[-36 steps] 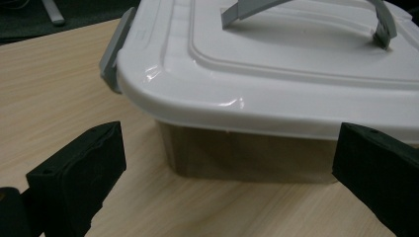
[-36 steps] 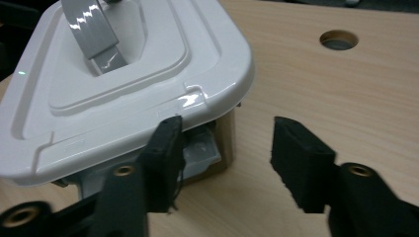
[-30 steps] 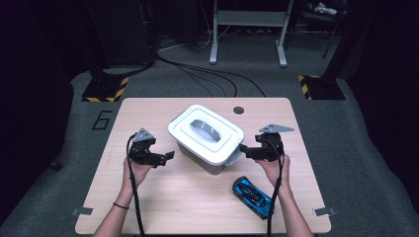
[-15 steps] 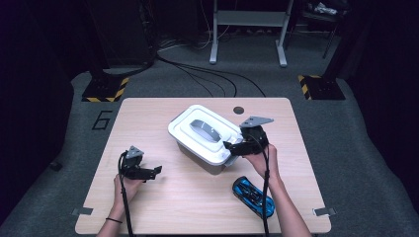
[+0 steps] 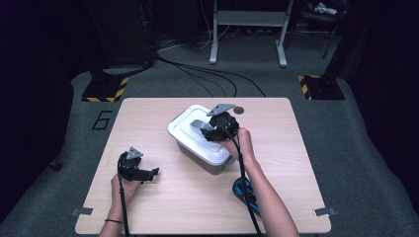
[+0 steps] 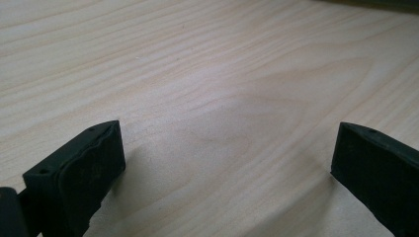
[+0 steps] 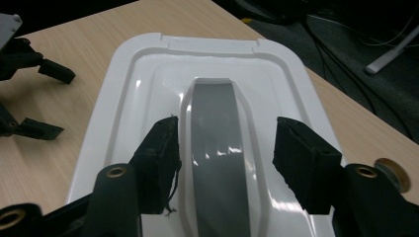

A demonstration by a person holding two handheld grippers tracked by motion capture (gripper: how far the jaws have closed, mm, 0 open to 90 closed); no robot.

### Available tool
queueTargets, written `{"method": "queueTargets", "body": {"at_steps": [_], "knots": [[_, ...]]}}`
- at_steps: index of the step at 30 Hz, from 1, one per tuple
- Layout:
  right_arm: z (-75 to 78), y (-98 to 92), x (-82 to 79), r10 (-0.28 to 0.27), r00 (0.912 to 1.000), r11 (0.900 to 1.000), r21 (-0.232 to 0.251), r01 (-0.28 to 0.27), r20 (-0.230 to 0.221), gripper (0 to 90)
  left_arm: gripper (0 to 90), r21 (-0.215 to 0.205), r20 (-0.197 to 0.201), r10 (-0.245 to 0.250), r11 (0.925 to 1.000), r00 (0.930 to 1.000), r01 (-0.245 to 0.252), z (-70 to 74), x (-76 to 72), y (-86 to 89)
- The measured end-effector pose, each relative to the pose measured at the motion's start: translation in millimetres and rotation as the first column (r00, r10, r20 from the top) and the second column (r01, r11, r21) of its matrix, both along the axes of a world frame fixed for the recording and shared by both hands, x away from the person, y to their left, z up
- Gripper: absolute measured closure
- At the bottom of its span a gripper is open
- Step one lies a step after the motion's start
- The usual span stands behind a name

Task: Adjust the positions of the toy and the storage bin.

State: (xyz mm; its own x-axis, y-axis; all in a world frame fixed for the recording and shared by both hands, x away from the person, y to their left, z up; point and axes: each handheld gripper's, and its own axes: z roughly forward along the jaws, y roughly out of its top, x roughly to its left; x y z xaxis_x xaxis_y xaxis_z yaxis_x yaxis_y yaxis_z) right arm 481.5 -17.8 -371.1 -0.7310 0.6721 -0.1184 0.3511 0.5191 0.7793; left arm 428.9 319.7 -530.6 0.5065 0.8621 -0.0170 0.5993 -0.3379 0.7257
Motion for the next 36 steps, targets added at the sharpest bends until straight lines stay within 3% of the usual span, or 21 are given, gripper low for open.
{"method": "queueTargets", "body": {"at_steps": [1,5,12,19,27,33,36], "knots": [[-1.1,3.9,3.7,0.016,0.9999,1.0,-0.002,-0.016,0.003,50.1,0.0,0.013,-0.01,-0.006,0.9999,0.9999,0.006,0.7,-0.2,-0.4],[-3.1,10.8,5.3,0.016,0.9998,1.0,-0.003,-0.016,0.006,64.7,0.0,0.014,-0.011,-0.017,0.9998,0.9998,0.017,0.8,-0.3,-0.2],[-3.6,12.6,5.8,0.015,0.9998,1.0,0.002,-0.015,-0.008,66.5,0.2,0.009,-0.011,-0.011,0.9999,0.9999,0.011,0.6,-0.3,-0.7],[-0.1,14.9,1.1,-0.016,0.9978,1.0,-0.007,0.015,-0.065,67.0,0.0,-0.006,-0.009,-0.023,0.9997,0.9997,0.023,0.7,0.0,0.9],[1.8,13.8,-4.8,0.002,0.9954,1.0,0.005,-0.001,-0.096,67.1,0.3,-0.009,-0.006,-0.02,0.9998,0.9998,0.02,0.5,0.1,0.9],[2.1,15.0,-11.8,-0.003,0.9943,1.0,-0.001,0.003,-0.106,67.1,0.2,-0.014,0.0,-0.02,0.9997,0.9998,0.02,0.0,0.1,0.9],[3.1,14.9,-12.4,0.006,0.9963,1.0,-0.018,-0.008,-0.086,67.0,0.3,-0.009,-0.009,-0.026,0.9996,0.9996,0.026,0.9,0.2,1.6]]}}
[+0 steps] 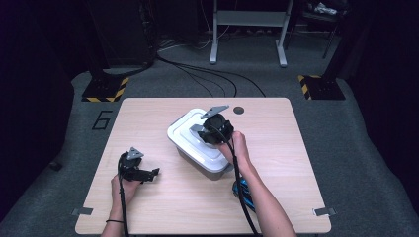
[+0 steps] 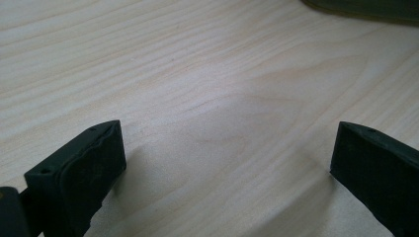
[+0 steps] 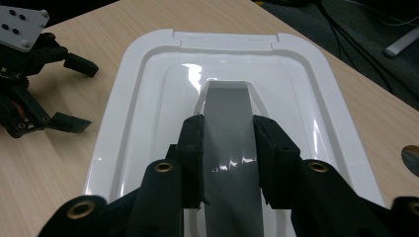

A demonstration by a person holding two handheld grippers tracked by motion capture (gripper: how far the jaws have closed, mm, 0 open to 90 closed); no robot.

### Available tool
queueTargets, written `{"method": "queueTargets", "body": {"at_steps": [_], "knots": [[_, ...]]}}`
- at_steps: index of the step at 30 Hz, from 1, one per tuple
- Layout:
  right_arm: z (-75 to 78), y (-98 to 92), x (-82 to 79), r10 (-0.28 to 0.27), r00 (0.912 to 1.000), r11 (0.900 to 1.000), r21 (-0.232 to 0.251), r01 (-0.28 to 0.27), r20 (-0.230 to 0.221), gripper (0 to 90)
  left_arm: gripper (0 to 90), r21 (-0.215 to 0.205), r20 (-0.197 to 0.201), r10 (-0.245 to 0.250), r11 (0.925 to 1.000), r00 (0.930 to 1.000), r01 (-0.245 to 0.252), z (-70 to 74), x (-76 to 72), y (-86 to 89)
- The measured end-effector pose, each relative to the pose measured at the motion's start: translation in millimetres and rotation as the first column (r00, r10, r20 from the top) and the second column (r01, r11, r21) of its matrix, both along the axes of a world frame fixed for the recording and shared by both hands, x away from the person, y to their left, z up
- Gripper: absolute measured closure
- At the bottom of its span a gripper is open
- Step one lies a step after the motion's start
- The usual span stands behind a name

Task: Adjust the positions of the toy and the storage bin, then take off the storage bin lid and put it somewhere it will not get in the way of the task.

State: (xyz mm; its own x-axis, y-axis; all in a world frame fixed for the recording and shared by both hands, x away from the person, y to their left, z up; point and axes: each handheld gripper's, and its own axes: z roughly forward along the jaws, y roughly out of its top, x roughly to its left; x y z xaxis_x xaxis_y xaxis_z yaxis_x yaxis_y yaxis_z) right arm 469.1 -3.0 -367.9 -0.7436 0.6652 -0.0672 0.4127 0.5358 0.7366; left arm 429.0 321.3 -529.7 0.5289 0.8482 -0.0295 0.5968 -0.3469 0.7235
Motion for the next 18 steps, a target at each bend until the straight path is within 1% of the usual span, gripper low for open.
{"method": "queueTargets", "body": {"at_steps": [1,2,3,4,5,6,7,9,10,11,13,14,16,17,18], "knots": [[1.1,0.3,-1.2,-0.009,1.0,1.0,0.004,0.009,0.004,67.0,0.3,-0.001,0.001,0.001,1.0,1.0,-0.001,-0.1,0.0,-0.1],[2.5,-0.6,-1.6,-0.006,0.9999,1.0,0.004,0.006,0.011,67.0,0.3,-0.002,-0.001,0.001,1.0,1.0,-0.001,-0.1,0.0,-0.2],[4.7,-2.5,-1.5,-0.001,0.9995,1.0,0.013,0.0,0.033,67.0,0.3,-0.003,0.005,0.006,1.0,1.0,-0.006,-0.7,-0.1,-0.6],[7.2,-3.5,-2.7,-0.006,0.9996,1.0,0.02,0.005,0.028,67.0,0.3,-0.003,0.007,0.005,1.0,1.0,-0.005,-0.8,0.0,-0.6],[9.0,-4.3,-3.2,-0.007,0.9995,1.0,0.025,0.007,0.031,67.0,0.3,-0.001,0.006,0.004,1.0,1.0,-0.004,-0.6,0.0,-0.4],[11.4,-5.9,-2.8,0.0,0.9988,1.0,0.022,-0.001,0.048,67.0,0.3,0.005,-0.004,-0.004,1.0,1.0,0.004,0.2,0.0,0.2],[14.8,-7.1,-4.3,-0.011,0.9989,1.0,0.028,0.009,0.046,67.0,0.3,-0.005,0.009,0.007,1.0,0.9999,-0.007,-0.9,0.0,-0.7],[20.3,-10.3,-5.4,-0.016,0.9986,0.999,0.029,0.015,0.051,67.0,0.3,-0.002,0.008,0.007,1.0,0.9999,-0.007,-0.9,0.0,-0.8],[22.9,-12.2,-5.4,-0.016,0.9981,0.999,0.032,0.014,0.059,67.0,0.4,0.006,-0.004,0.002,1.0,1.0,-0.002,0.2,-0.2,-0.4],[25.6,-13.8,-6.6,-0.024,0.9983,0.999,0.036,0.022,0.054,67.0,0.4,0.006,-0.001,0.004,1.0,1.0,-0.004,-0.1,-0.2,-0.7],[29.6,-18.0,-6.5,-0.025,0.9972,0.999,0.036,0.022,0.071,67.0,0.4,0.011,0.008,0.009,0.9999,0.9999,-0.009,-0.7,-0.3,-1.8],[32.0,-21.2,-6.7,-0.03,0.9967,0.999,0.042,0.027,0.075,67.0,0.4,0.011,0.006,0.007,0.9999,1.0,-0.007,-0.8,-0.4,-2.0],[34.6,-25.8,-6.7,-0.046,0.996,0.998,0.05,0.043,0.077,66.9,0.4,0.023,-0.001,0.001,0.9997,1.0,-0.001,0.3,-0.4,-1.7],[35.8,-30.3,-6.0,-0.047,0.9952,0.998,0.046,0.043,0.086,67.0,0.4,0.017,0.006,0.002,0.9999,1.0,-0.003,-0.6,-0.3,-1.8],[36.6,-32.3,-6.4,-0.07,0.9947,0.996,0.061,0.065,0.076,66.9,0.5,0.016,0.005,0.003,0.9999,1.0,-0.003,-0.6,-0.3,-1.9]]}}
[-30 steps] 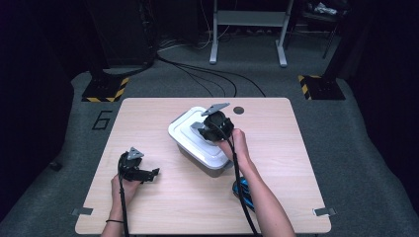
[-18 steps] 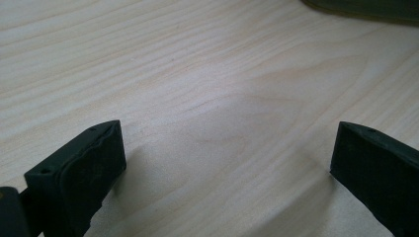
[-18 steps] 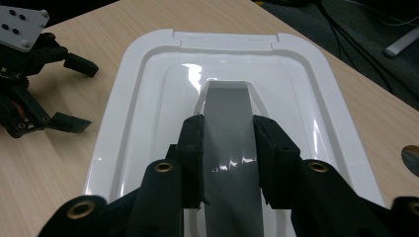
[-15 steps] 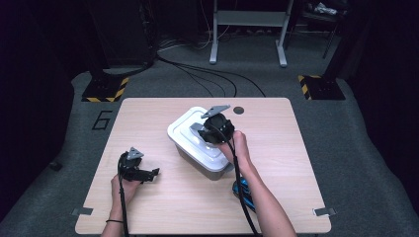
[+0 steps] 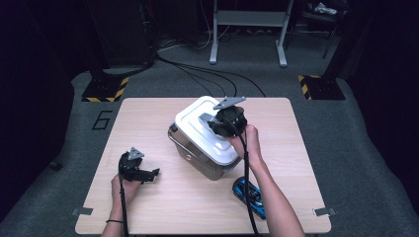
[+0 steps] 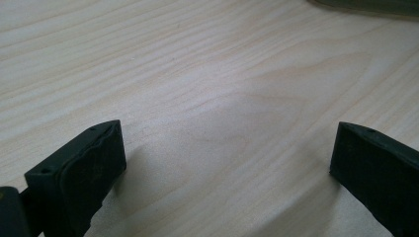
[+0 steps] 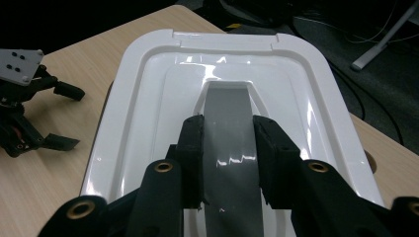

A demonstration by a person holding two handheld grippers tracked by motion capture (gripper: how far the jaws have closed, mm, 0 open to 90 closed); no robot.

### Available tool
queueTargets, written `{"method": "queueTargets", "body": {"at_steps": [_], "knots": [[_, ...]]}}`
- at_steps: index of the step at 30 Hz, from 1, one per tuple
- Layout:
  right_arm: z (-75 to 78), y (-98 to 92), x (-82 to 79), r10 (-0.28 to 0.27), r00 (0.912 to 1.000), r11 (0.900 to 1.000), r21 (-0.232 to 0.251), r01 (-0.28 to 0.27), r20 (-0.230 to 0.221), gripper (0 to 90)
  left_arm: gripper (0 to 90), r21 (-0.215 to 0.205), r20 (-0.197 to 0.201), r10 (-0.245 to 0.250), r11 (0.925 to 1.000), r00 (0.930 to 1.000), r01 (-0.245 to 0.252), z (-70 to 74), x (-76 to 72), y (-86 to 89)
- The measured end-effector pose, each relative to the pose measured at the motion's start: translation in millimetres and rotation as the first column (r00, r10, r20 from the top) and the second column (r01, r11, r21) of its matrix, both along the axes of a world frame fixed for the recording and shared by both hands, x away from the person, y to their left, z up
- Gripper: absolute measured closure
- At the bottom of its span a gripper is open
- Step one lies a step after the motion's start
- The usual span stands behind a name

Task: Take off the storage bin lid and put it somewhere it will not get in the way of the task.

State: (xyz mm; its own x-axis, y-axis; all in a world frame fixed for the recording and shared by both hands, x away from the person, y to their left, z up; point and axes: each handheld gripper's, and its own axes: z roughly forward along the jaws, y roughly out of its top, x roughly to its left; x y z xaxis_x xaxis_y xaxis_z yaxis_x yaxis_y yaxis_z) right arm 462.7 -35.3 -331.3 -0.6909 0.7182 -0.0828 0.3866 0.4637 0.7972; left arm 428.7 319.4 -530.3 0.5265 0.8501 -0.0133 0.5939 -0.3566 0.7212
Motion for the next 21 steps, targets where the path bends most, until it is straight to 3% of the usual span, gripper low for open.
{"method": "queueTargets", "body": {"at_steps": [1,4,5,14,21], "knots": [[0.4,-3.8,1.6,0.013,0.9998,1.0,-0.009,-0.013,0.014,66.9,0.5,0.006,0.001,0.001,1.0,1.0,-0.001,0.2,0.0,0.0],[1.7,-14.3,1.6,-0.019,0.9998,1.0,0.007,0.019,0.002,66.9,0.6,0.027,-0.012,-0.014,0.9995,0.9998,0.014,1.6,0.1,1.4],[1.9,-17.4,2.1,-0.018,0.9998,1.0,0.005,0.018,0.005,66.9,0.9,0.005,-0.007,0.006,1.0,1.0,-0.006,0.6,-0.3,-0.2],[1.7,-51.5,4.3,-0.082,0.9966,0.996,0.048,0.081,0.011,66.9,1.3,0.008,-0.004,0.013,0.9999,0.9999,-0.013,0.7,-0.4,-0.1],[3.0,-81.2,3.5,-0.151,0.9885,0.987,0.061,0.15,0.008,66.9,3.0,0.003,0.016,0.029,0.9996,0.9995,-0.029,-0.3,-0.3,-0.1]]}}
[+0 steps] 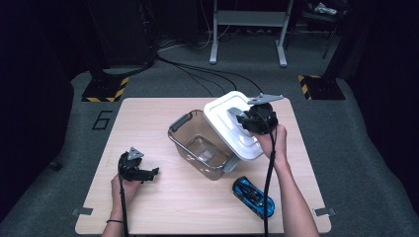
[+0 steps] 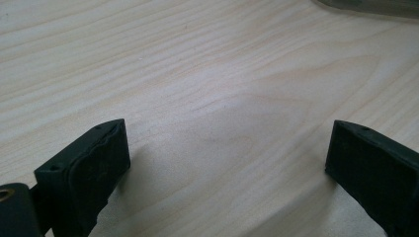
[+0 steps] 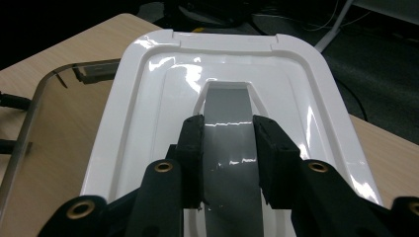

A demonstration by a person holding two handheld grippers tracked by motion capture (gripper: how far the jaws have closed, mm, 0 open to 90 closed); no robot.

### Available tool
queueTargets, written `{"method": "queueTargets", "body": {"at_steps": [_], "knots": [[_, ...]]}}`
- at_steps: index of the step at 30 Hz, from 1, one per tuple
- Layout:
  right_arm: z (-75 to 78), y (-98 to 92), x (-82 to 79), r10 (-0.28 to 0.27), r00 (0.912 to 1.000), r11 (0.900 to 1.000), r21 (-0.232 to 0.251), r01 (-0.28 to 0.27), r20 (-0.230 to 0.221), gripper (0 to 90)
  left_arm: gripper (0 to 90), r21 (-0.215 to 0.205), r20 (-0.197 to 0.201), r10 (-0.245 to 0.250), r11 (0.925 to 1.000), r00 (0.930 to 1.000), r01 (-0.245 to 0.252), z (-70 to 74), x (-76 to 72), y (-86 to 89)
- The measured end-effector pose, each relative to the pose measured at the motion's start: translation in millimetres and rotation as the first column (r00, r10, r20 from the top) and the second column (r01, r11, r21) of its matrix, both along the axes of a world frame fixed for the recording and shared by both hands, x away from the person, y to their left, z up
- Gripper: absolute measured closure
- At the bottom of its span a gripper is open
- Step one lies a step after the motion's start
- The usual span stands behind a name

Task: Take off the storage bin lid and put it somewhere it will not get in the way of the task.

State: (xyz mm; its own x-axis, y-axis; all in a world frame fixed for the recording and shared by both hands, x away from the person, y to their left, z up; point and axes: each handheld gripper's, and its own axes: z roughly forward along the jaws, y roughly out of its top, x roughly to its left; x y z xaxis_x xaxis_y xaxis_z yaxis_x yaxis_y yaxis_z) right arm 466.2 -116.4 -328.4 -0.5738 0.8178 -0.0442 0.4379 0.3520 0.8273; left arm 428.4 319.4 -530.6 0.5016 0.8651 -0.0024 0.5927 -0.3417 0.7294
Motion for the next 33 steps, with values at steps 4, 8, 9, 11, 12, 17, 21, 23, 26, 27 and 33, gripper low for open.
{"method": "queueTargets", "body": {"at_steps": [4,8,9,11,12,17,21,23,26,27,33], "knots": [[-0.3,-17.2,-0.9,-0.04,0.9992,0.999,0.001,0.04,0.001,66.9,3.0,0.002,0.001,-0.001,1.0,1.0,0.001,0.1,0.0,0.1],[-1.5,-31.3,-0.2,-0.068,0.9977,0.998,0.015,0.068,-0.004,66.9,3.0,0.002,0.001,0.0,1.0,1.0,0.0,0.1,0.0,0.0],[-1.9,-35.4,-0.2,-0.08,0.9968,0.997,0.018,0.08,-0.005,66.9,3.0,0.002,0.001,-0.001,1.0,1.0,0.001,0.1,0.0,0.0],[-2.5,-41.1,-0.5,-0.093,0.9956,0.995,0.019,0.093,-0.004,66.9,2.9,0.0,0.0,0.0,1.0,1.0,0.0,0.0,0.0,-0.1],[-3.0,-45.0,-0.8,-0.104,0.9946,0.994,0.018,0.104,0.0,66.9,3.0,0.001,0.0,0.0,1.0,1.0,0.0,0.0,0.0,-0.1],[-6.6,-60.9,-0.4,-0.15,0.9887,0.988,0.023,0.15,0.001,66.9,3.5,-0.001,0.0,0.003,1.0,1.0,-0.003,0.1,-0.4,-0.2],[-9.8,-70.0,0.0,-0.181,0.9834,0.983,0.022,0.181,-0.004,66.9,3.7,-0.001,0.001,0.002,1.0,1.0,-0.002,0.1,-0.5,-0.2],[-11.9,-73.6,-0.3,-0.2,0.9797,0.98,0.017,0.2,-0.003,66.9,4.0,-0.002,0.002,0.001,1.0,1.0,-0.001,0.1,-0.6,-0.3],[-16.0,-79.5,-0.2,-0.225,0.9744,0.974,0.019,0.225,0.0,66.9,4.7,-0.002,0.003,-0.001,1.0,1.0,0.001,0.2,-0.9,-0.3],[-17.7,-81.4,0.3,-0.233,0.9724,0.972,0.02,0.233,-0.004,66.9,4.9,-0.003,0.004,-0.002,1.0,1.0,0.002,0.2,-0.9,-0.3],[-28.4,-93.5,4.2,-0.285,0.9583,0.958,0.01,0.286,-0.016,66.8,6.0,0.0,-0.005,-0.004,1.0,1.0,0.004,1.2,-1.0,0.7]]}}
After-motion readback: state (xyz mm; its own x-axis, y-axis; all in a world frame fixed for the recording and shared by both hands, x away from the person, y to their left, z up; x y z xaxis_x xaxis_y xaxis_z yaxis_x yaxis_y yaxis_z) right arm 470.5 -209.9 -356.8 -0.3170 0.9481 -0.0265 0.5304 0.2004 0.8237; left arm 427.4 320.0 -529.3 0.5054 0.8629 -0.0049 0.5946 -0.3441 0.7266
